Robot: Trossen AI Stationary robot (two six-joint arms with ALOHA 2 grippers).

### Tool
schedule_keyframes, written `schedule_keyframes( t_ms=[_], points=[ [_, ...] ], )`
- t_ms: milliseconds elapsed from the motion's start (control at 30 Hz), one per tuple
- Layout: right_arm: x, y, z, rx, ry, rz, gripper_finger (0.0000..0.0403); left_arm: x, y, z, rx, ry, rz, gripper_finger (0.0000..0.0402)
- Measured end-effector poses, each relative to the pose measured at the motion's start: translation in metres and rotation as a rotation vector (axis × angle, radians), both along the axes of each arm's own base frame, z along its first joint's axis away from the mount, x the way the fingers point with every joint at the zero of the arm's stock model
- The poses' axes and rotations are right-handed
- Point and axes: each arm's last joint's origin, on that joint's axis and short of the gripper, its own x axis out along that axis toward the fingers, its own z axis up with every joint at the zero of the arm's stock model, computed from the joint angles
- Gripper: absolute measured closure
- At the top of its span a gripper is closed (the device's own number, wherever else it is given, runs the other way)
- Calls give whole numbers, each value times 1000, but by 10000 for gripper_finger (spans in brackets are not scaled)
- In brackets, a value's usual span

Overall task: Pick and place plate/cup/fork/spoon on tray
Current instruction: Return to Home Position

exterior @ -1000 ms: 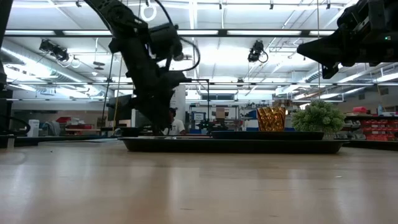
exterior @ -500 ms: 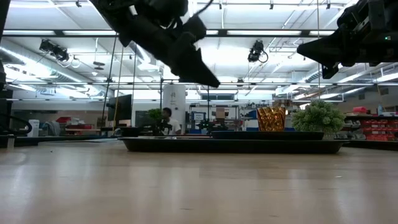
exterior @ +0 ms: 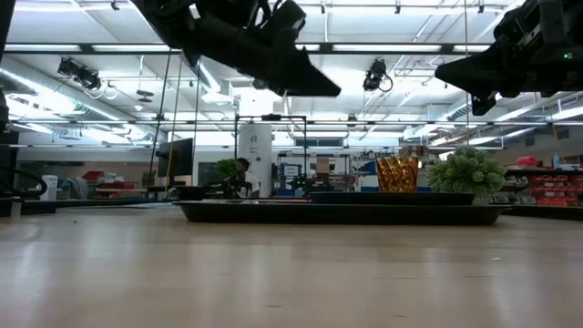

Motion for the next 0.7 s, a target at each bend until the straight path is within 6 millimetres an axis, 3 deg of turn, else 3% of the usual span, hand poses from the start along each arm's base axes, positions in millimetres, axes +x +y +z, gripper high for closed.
schedule_keyframes(
  t_ms=[200,333,467,700],
  points=[
    [0,0,0,0,0,0,369,-4,-3,15,-225,-83,72,285],
    [0,0,0,0,0,0,369,-10,-21,18,-104,-20,-10,285],
    [0,0,0,0,0,0,369,-20,-43,32,-14,-36,-112,285],
    [0,0,0,0,0,0,369,-73,-64,32,100,-66,-210,285]
  ],
)
